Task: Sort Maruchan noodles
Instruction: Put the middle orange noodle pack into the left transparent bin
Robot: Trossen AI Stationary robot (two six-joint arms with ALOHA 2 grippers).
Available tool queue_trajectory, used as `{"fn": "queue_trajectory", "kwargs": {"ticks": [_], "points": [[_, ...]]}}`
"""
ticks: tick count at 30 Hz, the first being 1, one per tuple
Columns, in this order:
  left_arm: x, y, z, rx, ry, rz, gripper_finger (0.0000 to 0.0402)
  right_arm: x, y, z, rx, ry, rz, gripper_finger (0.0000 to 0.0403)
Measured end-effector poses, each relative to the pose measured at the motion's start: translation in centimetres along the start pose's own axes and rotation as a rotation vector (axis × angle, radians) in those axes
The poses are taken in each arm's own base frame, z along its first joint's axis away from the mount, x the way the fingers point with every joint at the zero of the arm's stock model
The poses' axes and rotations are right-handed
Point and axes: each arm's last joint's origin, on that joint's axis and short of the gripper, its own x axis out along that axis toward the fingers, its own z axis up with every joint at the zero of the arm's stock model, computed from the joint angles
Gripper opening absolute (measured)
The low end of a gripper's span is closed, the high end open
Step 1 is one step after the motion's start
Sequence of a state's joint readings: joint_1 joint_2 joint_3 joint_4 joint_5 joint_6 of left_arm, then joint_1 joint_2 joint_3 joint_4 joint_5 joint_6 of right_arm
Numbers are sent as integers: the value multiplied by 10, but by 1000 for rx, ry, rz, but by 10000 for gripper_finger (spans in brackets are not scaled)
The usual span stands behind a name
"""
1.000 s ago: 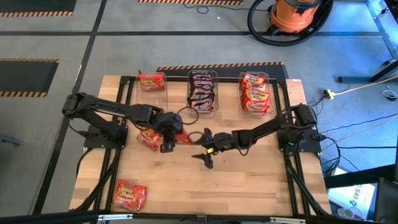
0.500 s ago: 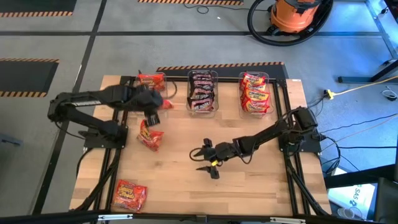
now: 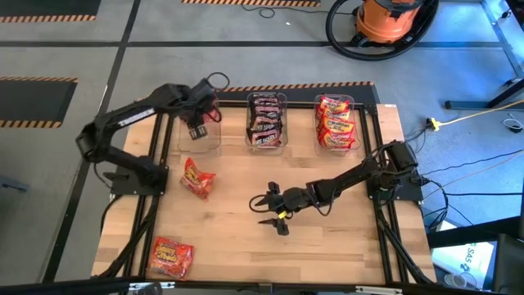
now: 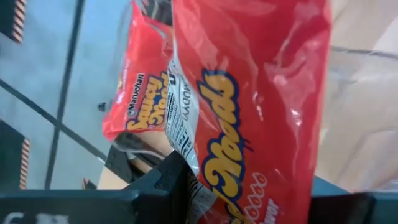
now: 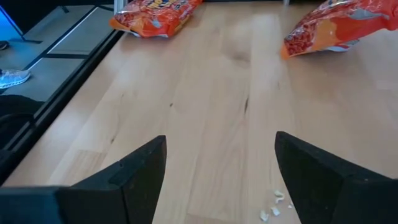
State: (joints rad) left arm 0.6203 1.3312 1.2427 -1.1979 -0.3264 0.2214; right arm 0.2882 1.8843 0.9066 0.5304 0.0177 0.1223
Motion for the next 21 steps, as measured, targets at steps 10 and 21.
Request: {"fn": "queue_trajectory", "kwargs": {"ticks": [10, 21], "points": [[69, 29, 18, -10, 168, -81, 134, 0, 0, 0, 0, 2, 2, 277], [119, 29, 30, 39, 226, -202, 136, 3, 0, -4, -18, 9, 2, 277]]}}
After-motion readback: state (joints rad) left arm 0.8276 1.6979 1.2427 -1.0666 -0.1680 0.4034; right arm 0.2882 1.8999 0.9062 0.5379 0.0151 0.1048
